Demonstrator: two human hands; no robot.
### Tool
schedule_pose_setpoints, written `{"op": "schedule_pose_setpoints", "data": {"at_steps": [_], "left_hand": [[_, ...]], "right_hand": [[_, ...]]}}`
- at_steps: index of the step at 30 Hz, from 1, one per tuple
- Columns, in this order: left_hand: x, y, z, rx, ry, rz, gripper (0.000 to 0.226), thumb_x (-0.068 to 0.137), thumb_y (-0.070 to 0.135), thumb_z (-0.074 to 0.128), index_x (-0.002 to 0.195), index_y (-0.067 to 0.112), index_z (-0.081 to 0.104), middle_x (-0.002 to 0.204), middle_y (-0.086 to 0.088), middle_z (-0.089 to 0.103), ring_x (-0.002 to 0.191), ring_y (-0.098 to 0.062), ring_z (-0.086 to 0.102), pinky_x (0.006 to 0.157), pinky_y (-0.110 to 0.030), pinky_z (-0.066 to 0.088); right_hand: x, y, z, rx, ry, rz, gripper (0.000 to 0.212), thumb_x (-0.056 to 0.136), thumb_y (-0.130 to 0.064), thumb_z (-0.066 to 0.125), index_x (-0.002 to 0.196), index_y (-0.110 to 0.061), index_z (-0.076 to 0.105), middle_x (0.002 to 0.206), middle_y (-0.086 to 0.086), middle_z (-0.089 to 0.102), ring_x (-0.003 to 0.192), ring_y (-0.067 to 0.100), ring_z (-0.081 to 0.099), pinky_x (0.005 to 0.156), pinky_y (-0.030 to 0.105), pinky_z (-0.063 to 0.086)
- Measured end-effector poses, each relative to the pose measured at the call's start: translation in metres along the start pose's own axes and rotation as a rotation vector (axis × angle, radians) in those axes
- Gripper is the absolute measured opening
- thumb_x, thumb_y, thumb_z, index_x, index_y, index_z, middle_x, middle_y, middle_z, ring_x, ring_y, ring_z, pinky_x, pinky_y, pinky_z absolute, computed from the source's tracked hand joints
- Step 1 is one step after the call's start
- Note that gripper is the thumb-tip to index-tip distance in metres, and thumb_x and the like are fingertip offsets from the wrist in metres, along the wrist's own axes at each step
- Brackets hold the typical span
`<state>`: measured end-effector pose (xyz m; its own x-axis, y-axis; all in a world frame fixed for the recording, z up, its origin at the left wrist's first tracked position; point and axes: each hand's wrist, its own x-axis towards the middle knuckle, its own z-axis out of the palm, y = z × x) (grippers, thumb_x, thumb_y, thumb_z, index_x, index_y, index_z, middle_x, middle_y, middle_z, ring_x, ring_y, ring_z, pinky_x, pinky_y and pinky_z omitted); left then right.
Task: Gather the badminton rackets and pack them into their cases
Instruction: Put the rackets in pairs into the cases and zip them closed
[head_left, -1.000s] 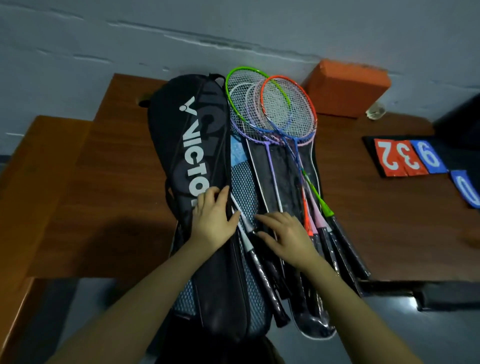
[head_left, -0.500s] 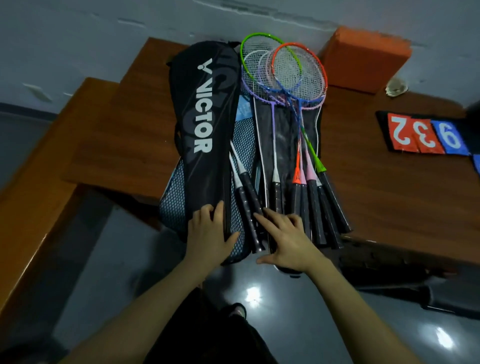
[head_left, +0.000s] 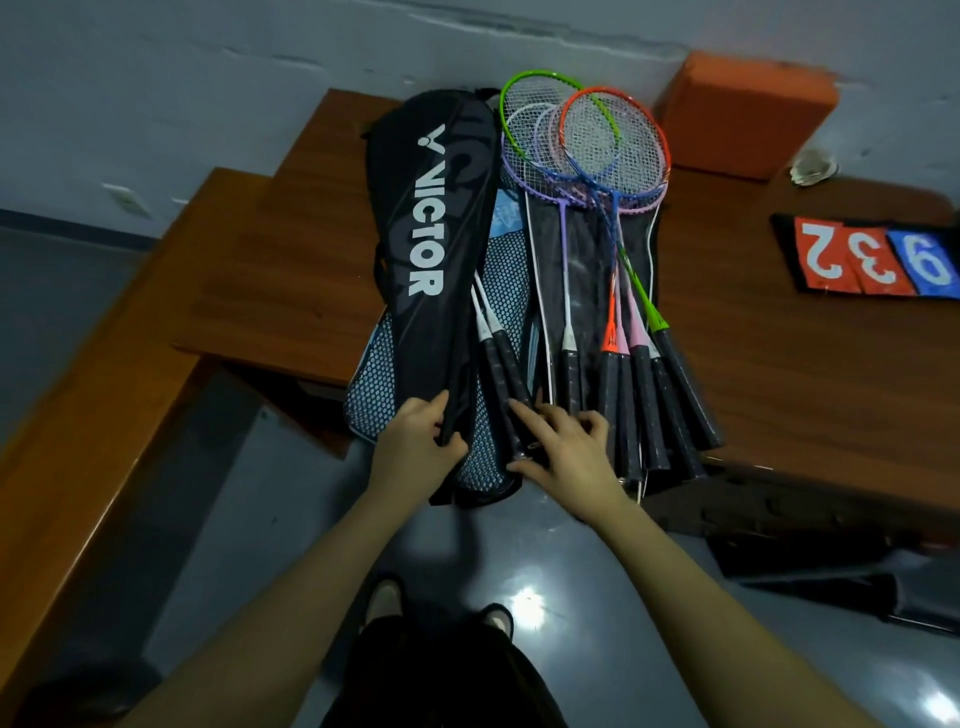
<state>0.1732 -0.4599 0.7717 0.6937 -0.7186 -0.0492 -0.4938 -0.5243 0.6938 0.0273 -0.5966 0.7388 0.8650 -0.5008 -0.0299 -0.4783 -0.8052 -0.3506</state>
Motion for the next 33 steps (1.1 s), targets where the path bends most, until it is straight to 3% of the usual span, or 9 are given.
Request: {"op": "schedule_pose_setpoints", "data": {"at_steps": [3, 6, 10, 12, 17, 23, 26, 29, 33], "left_hand": [[0.000, -0.002, -0.009, -0.139, 0.036, -0.059, 0.053, 0.076, 0.005, 0.066, 0.127, 0.008, 0.054, 0.094, -0.006, 0.058, 0.078, -0.011, 0.055, 0.078, -0.018, 0.043], [0.001, -0.005, -0.012, -0.240, 0.039, -0.098, 0.051, 0.073, 0.006, 0.069, 0.123, 0.010, 0.058, 0.092, -0.004, 0.061, 0.076, -0.013, 0.060, 0.079, -0.022, 0.050], [0.001, -0.010, -0.012, -0.255, 0.022, -0.080, 0.050, 0.070, 0.011, 0.073, 0.118, 0.015, 0.062, 0.086, 0.000, 0.062, 0.071, -0.010, 0.062, 0.074, -0.021, 0.052], [0.001, -0.013, -0.014, -0.301, -0.003, -0.109, 0.050, 0.071, 0.011, 0.072, 0.120, 0.016, 0.061, 0.087, -0.001, 0.063, 0.074, -0.012, 0.063, 0.075, -0.023, 0.053], [0.000, -0.015, -0.022, -0.378, -0.033, -0.108, 0.054, 0.074, 0.006, 0.070, 0.126, 0.014, 0.055, 0.089, -0.002, 0.059, 0.079, -0.013, 0.062, 0.073, -0.012, 0.049], [0.001, -0.015, -0.041, -0.476, -0.049, -0.136, 0.048, 0.076, -0.002, 0.067, 0.122, 0.011, 0.058, 0.080, -0.002, 0.061, 0.063, -0.002, 0.053, 0.066, -0.002, 0.042], [0.002, -0.015, -0.044, -0.573, -0.081, -0.171, 0.051, 0.076, -0.003, 0.067, 0.123, 0.012, 0.057, 0.073, 0.006, 0.058, 0.059, 0.006, 0.053, 0.065, -0.004, 0.043], [0.001, -0.012, -0.042, -0.603, -0.088, -0.161, 0.049, 0.076, 0.000, 0.069, 0.122, 0.011, 0.058, 0.079, 0.004, 0.061, 0.072, -0.004, 0.059, 0.072, -0.014, 0.049], [0.000, 0.000, -0.041, -0.644, -0.015, -0.099, 0.044, 0.076, -0.002, 0.068, 0.114, 0.018, 0.058, 0.077, 0.002, 0.062, 0.069, -0.004, 0.059, 0.070, -0.016, 0.050]], "right_hand": [[0.004, -0.018, 0.002, 0.265, 0.018, 0.102, 0.073, 0.078, -0.040, 0.070, 0.141, -0.032, 0.035, 0.128, 0.003, 0.050, 0.115, 0.018, 0.046, 0.099, 0.033, 0.021], [0.012, -0.036, 0.003, 0.685, 0.054, 0.306, 0.080, 0.067, -0.021, 0.081, 0.136, -0.029, 0.043, 0.118, 0.004, 0.048, 0.110, 0.018, 0.051, 0.102, 0.033, 0.039], [0.018, -0.050, 0.001, 0.860, 0.024, 0.351, 0.079, 0.060, -0.021, 0.084, 0.130, -0.029, 0.048, 0.119, 0.006, 0.055, 0.109, 0.013, 0.056, 0.098, 0.034, 0.046], [0.016, -0.056, -0.005, 0.940, 0.033, 0.370, 0.069, 0.065, -0.008, 0.082, 0.125, -0.020, 0.051, 0.114, 0.004, 0.060, 0.100, 0.003, 0.059, 0.092, 0.024, 0.049], [0.014, -0.076, -0.008, 0.922, 0.140, 0.357, 0.056, 0.067, -0.006, 0.081, 0.114, -0.013, 0.051, 0.106, -0.009, 0.057, 0.092, -0.012, 0.054, 0.082, 0.007, 0.042], [0.014, -0.091, 0.007, 0.785, 0.238, 0.426, 0.063, 0.066, -0.017, 0.082, 0.119, -0.017, 0.047, 0.117, 0.001, 0.052, 0.111, 0.013, 0.052, 0.097, 0.026, 0.042], [0.013, -0.096, 0.004, 0.780, 0.270, 0.460, 0.065, 0.067, -0.016, 0.081, 0.121, -0.017, 0.044, 0.118, 0.002, 0.052, 0.108, 0.012, 0.054, 0.095, 0.025, 0.044], [0.014, -0.100, -0.001, 0.699, 0.308, 0.389, 0.070, 0.068, -0.018, 0.080, 0.126, -0.017, 0.041, 0.120, -0.002, 0.043, 0.111, 0.010, 0.047, 0.099, 0.024, 0.038], [0.011, -0.097, -0.004, 0.727, 0.279, 0.351, 0.066, 0.071, -0.016, 0.079, 0.126, -0.016, 0.044, 0.120, -0.001, 0.048, 0.115, 0.011, 0.047, 0.100, 0.024, 0.039]]}}
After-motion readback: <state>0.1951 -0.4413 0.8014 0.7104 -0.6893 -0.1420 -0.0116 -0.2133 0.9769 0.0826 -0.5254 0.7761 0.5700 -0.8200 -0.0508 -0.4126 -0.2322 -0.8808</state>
